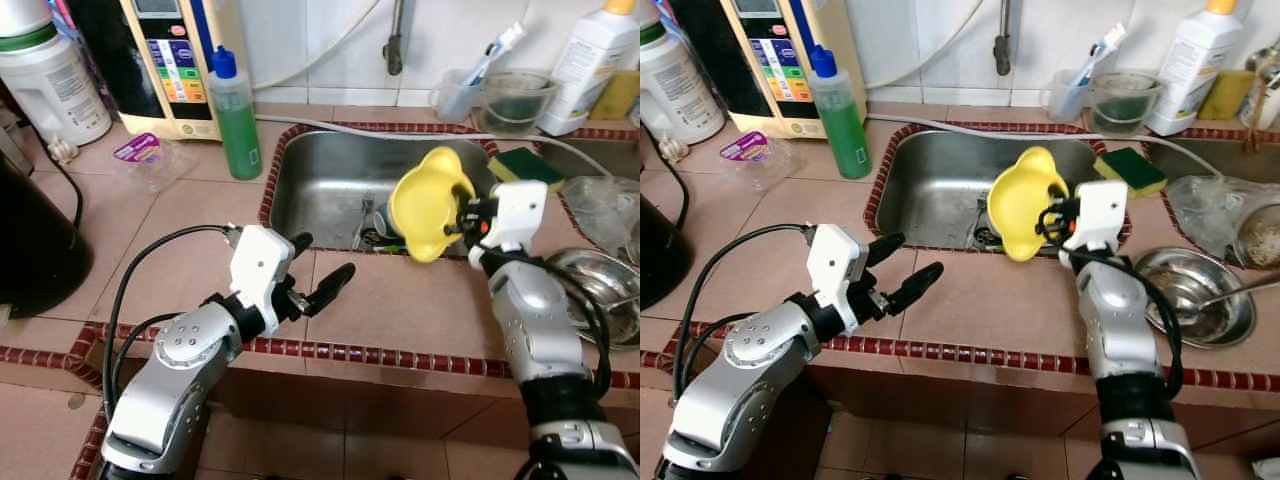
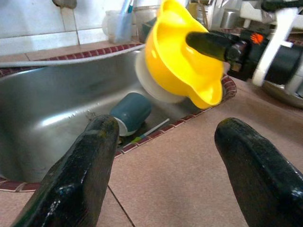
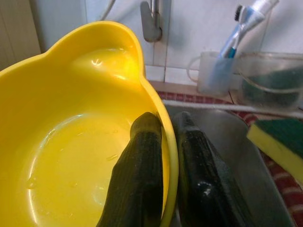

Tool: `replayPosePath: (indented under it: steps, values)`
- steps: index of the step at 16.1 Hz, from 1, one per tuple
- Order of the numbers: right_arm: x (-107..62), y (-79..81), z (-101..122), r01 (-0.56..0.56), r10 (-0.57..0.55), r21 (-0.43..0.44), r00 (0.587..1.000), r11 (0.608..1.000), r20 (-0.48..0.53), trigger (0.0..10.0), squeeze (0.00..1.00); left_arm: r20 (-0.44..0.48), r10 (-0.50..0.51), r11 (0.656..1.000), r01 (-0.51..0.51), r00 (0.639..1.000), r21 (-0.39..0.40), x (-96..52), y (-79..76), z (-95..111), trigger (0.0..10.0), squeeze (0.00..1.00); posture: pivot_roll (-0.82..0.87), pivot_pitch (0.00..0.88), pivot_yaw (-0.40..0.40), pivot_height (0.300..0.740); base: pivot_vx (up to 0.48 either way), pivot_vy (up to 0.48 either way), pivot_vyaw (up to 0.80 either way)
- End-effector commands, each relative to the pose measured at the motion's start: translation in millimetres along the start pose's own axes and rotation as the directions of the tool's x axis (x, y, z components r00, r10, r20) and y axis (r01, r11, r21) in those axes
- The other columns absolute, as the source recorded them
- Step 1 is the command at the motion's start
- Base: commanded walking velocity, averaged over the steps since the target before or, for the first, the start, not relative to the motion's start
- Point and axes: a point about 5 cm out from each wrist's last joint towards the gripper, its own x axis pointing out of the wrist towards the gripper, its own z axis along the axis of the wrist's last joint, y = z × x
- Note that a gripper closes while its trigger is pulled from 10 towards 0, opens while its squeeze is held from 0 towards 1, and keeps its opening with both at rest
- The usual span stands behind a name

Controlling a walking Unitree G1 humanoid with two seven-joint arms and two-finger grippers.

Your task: Kitchen organization

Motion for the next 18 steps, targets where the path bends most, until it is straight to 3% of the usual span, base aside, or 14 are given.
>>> replayPosePath:
  steps: [1,5,14,18]
  values:
    - [4.7,-4.4,5.6,0.004,-0.004,0.006,1.0,1.0,0.021,10.0,0.0,0.001,-0.012,1.0,0.012,1.0,-0.008,-1.5,-5.3,5.4,10.0,0.0,-0.09,0.221,0.061,0.74,0.0,0.0,0.0]
    - [12.4,-6.5,12.1,-0.011,0.01,0.019,0.999,1.0,0.031,10.0,0.0,-0.039,-0.011,1.0,0.01,0.999,-0.026,-0.3,-8.8,9.8,10.0,0.0,-0.08,0.243,0.074,0.74,0.0,0.0,0.0]
    - [26.8,-6.8,28.5,-0.187,0.184,0.215,0.982,0.959,0.037,10.0,0.0,-0.031,-0.091,0.995,0.089,0.995,-0.052,4.4,-30.3,38.7,10.0,0.0,-0.04,0.336,0.117,0.74,0.0,0.0,0.0]
    - [31.7,-8.0,27.0,-0.168,0.171,0.236,0.985,0.957,0.008,10.0,0.0,-0.029,-0.088,0.994,0.086,0.996,-0.063,4.0,-32.1,43.7,10.0,0.0,-0.03,0.341,0.111,0.74,0.0,0.0,0.0]
